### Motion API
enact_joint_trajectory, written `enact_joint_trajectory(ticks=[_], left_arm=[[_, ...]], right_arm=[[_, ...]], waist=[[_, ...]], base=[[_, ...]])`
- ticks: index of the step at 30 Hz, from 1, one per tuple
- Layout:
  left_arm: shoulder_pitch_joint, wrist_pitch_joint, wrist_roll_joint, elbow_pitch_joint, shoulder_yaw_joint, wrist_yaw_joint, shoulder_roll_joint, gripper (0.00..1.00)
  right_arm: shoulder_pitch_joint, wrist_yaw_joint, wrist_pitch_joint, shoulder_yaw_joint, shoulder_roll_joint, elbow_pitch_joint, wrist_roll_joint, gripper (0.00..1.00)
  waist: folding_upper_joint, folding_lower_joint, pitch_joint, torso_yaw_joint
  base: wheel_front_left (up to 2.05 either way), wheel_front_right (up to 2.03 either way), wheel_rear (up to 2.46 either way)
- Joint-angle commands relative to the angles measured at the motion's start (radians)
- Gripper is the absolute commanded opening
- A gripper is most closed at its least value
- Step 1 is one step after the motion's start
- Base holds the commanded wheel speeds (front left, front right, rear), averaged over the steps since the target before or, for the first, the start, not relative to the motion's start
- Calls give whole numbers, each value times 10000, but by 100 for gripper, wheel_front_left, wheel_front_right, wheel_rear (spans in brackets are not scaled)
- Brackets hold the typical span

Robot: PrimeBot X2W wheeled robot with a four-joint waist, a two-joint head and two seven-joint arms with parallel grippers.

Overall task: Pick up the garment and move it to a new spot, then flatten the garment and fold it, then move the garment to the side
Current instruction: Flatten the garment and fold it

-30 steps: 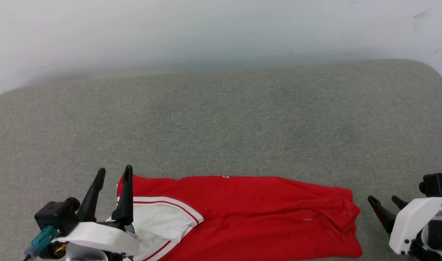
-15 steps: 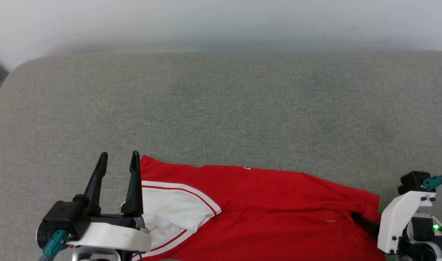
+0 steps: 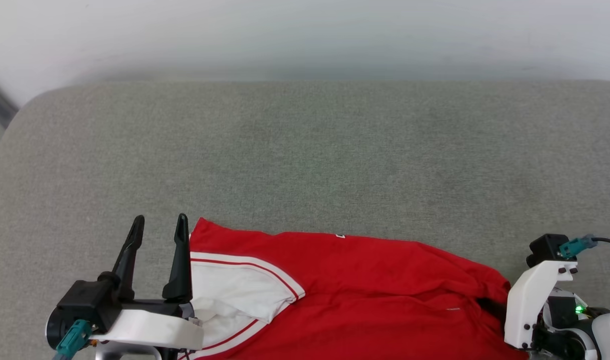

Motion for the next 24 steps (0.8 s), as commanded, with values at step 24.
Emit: enact_joint_trajectory(ticks=[24], left_arm=[[580,116,109,-379,21,307,252,100]], right_arm=[[-302,11,2355,-3938,898,-347,892,0]], waist=[[0,-1,-583,-1067]], base=[[0,0,0]])
